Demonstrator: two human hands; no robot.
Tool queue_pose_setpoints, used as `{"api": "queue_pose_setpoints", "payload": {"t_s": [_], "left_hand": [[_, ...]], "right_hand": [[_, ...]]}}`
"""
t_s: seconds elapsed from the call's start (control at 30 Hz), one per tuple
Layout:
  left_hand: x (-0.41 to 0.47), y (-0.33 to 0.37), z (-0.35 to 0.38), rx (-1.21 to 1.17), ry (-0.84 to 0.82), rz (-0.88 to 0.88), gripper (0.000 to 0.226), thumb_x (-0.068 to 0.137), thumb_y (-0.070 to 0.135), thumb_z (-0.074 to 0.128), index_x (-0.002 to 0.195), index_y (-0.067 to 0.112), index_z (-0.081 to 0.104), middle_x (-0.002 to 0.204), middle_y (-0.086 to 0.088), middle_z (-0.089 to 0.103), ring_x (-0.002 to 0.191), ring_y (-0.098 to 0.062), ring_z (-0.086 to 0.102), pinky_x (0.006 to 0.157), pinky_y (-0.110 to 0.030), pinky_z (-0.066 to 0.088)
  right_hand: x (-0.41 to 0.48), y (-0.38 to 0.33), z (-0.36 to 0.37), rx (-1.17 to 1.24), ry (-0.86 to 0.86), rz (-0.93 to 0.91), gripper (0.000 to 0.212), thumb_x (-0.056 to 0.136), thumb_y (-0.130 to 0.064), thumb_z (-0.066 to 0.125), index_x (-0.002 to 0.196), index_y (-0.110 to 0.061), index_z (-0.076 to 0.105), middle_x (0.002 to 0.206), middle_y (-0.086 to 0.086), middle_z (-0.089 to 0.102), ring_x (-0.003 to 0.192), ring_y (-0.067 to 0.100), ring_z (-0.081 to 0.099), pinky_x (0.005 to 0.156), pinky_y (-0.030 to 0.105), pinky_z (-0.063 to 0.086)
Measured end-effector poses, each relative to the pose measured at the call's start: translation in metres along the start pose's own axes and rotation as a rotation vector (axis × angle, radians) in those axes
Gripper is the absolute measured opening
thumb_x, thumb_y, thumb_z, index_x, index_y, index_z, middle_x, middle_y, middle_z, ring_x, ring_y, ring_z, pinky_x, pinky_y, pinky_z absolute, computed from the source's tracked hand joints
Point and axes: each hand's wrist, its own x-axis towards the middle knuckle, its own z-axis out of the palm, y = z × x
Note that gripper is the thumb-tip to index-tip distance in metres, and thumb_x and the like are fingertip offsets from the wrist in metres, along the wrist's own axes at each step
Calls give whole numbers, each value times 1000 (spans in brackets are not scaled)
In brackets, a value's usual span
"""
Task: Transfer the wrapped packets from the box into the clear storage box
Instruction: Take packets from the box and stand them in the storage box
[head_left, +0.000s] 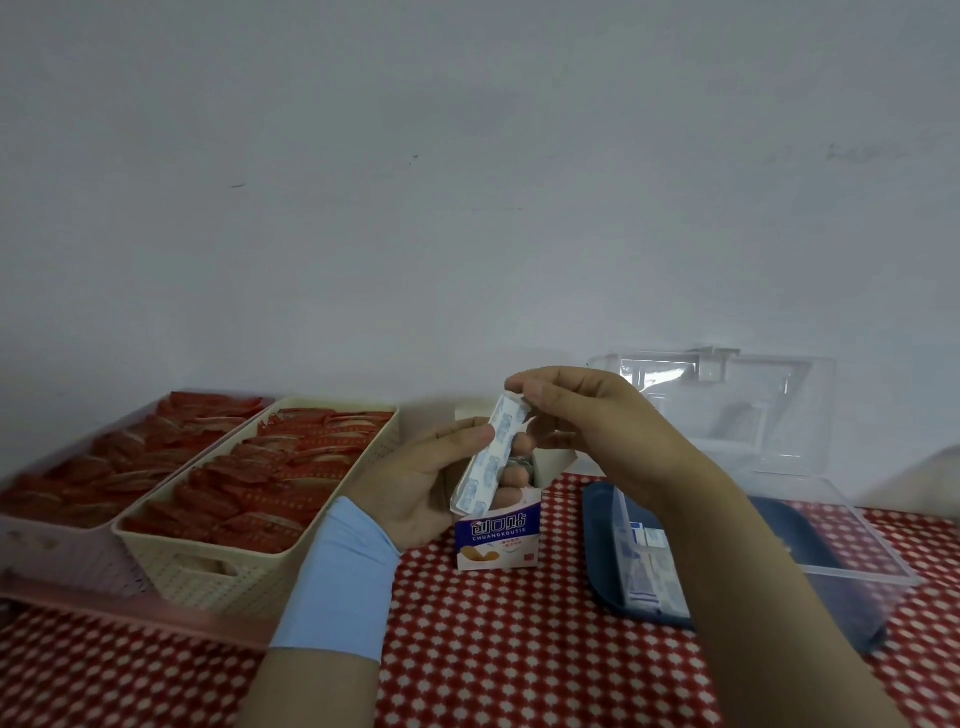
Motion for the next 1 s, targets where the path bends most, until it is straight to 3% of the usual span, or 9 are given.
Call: {"api": "queue_pose_setpoints", "payload": {"t_s": [0.07,0.13,0.23,0.37,0.47,0.57,0.73,0.9,1.0], "left_hand": [[0,0,-3,10,-13,10,31,88,17,56,114,0,63,88,-13,72,65,-20,70,56,-28,59],[-1,1,-6,48,-42,6,30,93,18,56,115,0,65,92,-13,72,69,-22,71,59,-31,60],[-3,4,-11,93,-80,-20,26,93,18,55,99,7,78,95,-14,75,72,-24,74,66,-37,62],[-4,10,-16,100,-101,-10,21,87,16,63,98,6,79,98,-14,75,81,-25,74,71,-35,61],[-3,10,-20,97,-2,21,25,82,13,63,101,-1,73,96,-16,75,84,-26,75,68,-33,61],[-4,12,-24,167,139,46,34,74,16,68,101,-4,67,94,-14,75,85,-27,74,70,-35,62],[-2,16,-32,189,380,212,23,82,8,71,100,-7,67,106,-24,73,89,-30,75,74,-34,62],[1,16,-33,291,433,225,24,87,6,72,102,-13,66,101,-27,72,89,-29,76,76,-35,62],[3,13,-35,311,438,200,17,87,6,74,95,-6,68,99,-25,73,88,-29,76,82,-42,61]], "right_hand": [[-1,-1,1,-9,-4,-5,23,88,-27,68,107,-17,76,93,0,77,80,13,69,82,27,57],[-1,0,3,-60,-5,-21,16,87,-17,73,101,-13,77,95,6,78,83,18,69,82,30,58],[2,1,7,-87,14,-82,7,88,-8,71,93,-8,76,85,5,75,74,13,64,73,26,55],[5,1,13,-123,48,-189,6,89,-6,70,89,-9,75,77,1,71,69,8,61,70,20,54],[10,4,17,-178,114,-203,15,91,-14,70,105,-18,74,86,-1,73,76,8,64,73,18,54],[15,16,11,-494,188,-106,26,94,-32,65,120,-33,63,97,-15,67,81,2,63,71,14,48],[23,33,11,-1139,181,0,13,94,-32,64,101,-33,74,97,-15,71,87,4,61,82,26,52],[34,36,26,-1421,98,-47,20,91,-49,63,93,-33,75,92,-13,69,91,12,57,89,33,45],[40,34,34,-1540,57,-58,17,94,-43,61,96,-33,75,96,-10,70,96,15,57,93,35,39]]}}
